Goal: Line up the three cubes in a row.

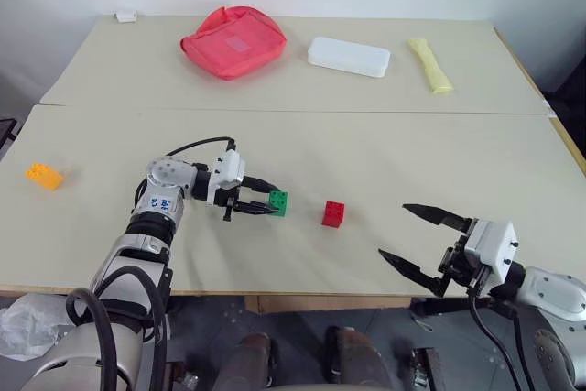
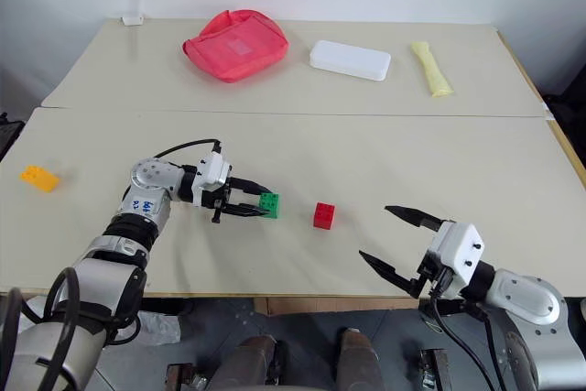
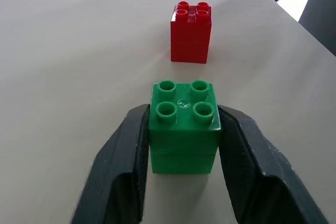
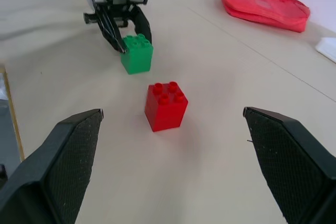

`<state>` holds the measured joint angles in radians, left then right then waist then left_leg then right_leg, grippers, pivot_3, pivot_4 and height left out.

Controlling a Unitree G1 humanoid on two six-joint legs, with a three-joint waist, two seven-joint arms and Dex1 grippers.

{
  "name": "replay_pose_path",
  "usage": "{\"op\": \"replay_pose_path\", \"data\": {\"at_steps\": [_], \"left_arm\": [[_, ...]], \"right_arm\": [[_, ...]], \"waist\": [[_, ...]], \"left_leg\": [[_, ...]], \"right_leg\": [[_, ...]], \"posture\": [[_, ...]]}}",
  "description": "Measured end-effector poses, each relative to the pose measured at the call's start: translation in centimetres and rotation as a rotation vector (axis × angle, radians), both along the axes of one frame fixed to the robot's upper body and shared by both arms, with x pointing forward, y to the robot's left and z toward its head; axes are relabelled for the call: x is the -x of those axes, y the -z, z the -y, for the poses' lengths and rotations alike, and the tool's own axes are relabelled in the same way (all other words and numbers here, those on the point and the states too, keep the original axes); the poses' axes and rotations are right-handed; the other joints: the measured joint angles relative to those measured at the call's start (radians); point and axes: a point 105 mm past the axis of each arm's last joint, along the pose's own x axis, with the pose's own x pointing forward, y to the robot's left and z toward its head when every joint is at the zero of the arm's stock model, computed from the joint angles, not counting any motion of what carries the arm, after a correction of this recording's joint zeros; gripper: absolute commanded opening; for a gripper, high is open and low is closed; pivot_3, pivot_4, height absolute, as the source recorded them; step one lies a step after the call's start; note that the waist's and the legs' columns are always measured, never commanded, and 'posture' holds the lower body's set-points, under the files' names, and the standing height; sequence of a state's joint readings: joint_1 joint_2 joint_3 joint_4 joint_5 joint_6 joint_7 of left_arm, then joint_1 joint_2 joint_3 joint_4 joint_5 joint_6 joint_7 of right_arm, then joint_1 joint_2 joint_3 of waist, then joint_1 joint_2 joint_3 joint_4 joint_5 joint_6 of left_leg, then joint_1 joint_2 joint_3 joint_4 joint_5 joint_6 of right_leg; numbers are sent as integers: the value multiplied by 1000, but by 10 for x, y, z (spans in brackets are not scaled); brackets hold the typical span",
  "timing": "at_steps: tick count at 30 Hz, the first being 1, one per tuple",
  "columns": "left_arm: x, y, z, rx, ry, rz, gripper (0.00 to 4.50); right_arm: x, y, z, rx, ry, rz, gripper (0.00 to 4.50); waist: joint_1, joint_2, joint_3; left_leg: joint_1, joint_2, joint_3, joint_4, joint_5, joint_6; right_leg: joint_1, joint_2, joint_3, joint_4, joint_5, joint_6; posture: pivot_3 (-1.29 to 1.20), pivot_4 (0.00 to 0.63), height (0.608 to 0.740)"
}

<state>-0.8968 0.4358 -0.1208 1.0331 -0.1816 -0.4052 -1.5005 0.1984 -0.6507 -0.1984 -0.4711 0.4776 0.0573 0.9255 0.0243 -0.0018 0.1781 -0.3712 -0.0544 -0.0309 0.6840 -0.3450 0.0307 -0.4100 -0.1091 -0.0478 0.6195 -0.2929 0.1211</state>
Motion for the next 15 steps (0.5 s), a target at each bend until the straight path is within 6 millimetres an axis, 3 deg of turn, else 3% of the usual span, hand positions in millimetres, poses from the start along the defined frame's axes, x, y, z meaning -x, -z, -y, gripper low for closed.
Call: {"op": "replay_pose_path", "data": {"at_steps": [4, 10, 15], "left_arm": [[-2, -8, -10, 26, -36, 30, 4293], [16, -28, -60, 118, -220, 138, 4293], [76, -19, -122, 181, -604, 137, 4404]], "right_arm": [[-4, -6, -13, -20, -66, 6, 4500], [-15, -22, -42, -50, -216, 44, 4500], [-23, -37, -69, -134, -322, 77, 4500]], "waist": [[-2, 0, 0], [-28, 0, 0], [-47, 0, 0]], "left_leg": [[0, 0, 0, 0, 0, 0], [0, 4, -2, -1, 0, -2], [0, 5, -3, -2, -1, -4]], "right_leg": [[0, 0, 0, 0, 0, 0], [-1, -5, 2, 0, 0, -1], [-1, -5, 6, -2, -1, -3]], "posture": [[0, 150, 740], [0, 150, 740], [0, 150, 740]]}}
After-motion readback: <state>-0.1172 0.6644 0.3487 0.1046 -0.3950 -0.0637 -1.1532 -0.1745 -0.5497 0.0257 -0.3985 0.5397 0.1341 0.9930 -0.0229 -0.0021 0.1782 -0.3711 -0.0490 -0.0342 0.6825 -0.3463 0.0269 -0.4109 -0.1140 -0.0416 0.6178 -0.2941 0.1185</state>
